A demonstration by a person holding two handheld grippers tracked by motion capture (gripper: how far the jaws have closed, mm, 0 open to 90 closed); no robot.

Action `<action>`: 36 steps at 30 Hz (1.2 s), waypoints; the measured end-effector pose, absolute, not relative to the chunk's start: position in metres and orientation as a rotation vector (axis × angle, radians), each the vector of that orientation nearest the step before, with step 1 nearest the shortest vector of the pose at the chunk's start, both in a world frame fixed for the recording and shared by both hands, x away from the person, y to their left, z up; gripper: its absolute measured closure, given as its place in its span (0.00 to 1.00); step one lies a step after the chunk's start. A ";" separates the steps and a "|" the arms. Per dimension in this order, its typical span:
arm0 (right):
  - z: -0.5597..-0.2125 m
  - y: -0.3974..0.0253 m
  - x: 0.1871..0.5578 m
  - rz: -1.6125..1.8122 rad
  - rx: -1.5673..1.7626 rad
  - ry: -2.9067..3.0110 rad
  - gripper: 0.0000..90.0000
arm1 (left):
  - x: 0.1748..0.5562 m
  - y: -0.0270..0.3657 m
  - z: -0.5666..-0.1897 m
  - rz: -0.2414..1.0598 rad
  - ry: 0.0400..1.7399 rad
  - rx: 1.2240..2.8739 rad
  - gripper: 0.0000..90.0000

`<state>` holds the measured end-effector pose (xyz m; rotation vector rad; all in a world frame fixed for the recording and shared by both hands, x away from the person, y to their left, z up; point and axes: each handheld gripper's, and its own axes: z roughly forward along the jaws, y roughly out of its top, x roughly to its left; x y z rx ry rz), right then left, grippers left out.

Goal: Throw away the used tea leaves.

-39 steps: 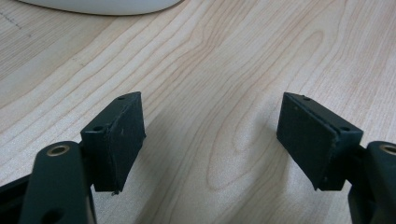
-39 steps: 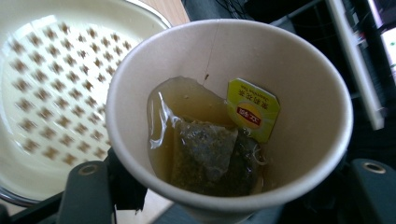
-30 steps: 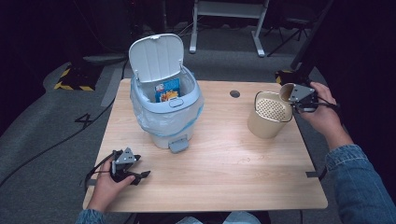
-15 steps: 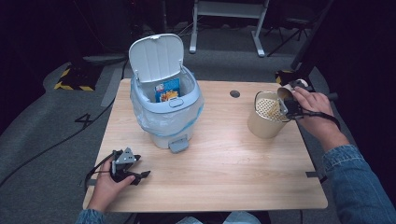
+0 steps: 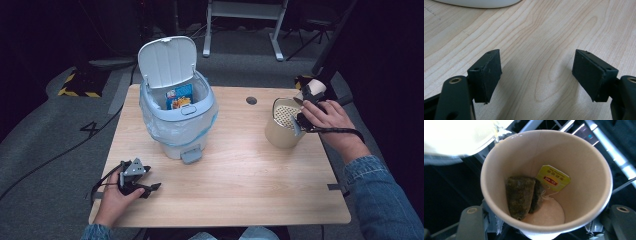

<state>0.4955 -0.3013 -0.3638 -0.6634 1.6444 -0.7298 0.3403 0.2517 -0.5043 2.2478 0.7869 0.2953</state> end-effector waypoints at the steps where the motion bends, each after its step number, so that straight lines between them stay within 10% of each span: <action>1: -0.365 -0.301 0.495 -0.757 -0.693 1.619 0.37 | 0.340 0.252 -0.504 0.295 0.787 2.248 0.26; 36: -0.374 -0.277 0.481 -0.943 -0.988 1.359 0.36 | 0.340 0.252 -0.504 0.295 0.787 2.247 0.26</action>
